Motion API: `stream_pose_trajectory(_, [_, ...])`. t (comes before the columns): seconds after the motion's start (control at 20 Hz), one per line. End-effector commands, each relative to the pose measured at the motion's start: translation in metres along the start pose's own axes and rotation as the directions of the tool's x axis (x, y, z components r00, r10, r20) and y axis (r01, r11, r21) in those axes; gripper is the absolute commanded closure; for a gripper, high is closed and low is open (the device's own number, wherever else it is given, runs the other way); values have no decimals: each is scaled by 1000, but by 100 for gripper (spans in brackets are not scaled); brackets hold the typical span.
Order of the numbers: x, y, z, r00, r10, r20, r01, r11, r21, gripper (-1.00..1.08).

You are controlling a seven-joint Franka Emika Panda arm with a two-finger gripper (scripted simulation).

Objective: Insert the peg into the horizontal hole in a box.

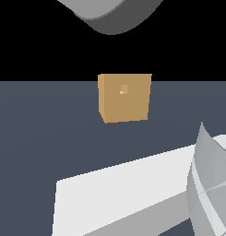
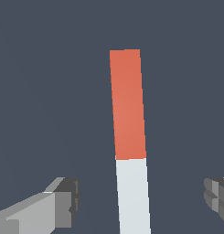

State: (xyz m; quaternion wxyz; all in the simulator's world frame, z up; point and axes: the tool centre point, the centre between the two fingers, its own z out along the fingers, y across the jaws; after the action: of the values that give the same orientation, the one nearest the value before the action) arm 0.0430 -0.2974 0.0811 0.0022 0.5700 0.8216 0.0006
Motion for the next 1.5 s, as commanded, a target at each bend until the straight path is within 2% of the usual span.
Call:
stream_pose_trajectory(0.0, [-13,0,5,1000,-19,-1,19,1000,0,-92])
stream_pose_trajectory(0.55, [-43,2,15,998,-55,-3,55,998,3,-92])
stream_pose_trajectory(1.05, [-46,2,19,998,-58,-3,58,998,3,-92])
stream_pose_trajectory(1.45, [-45,2,56,998,-59,-3,59,998,3,-92])
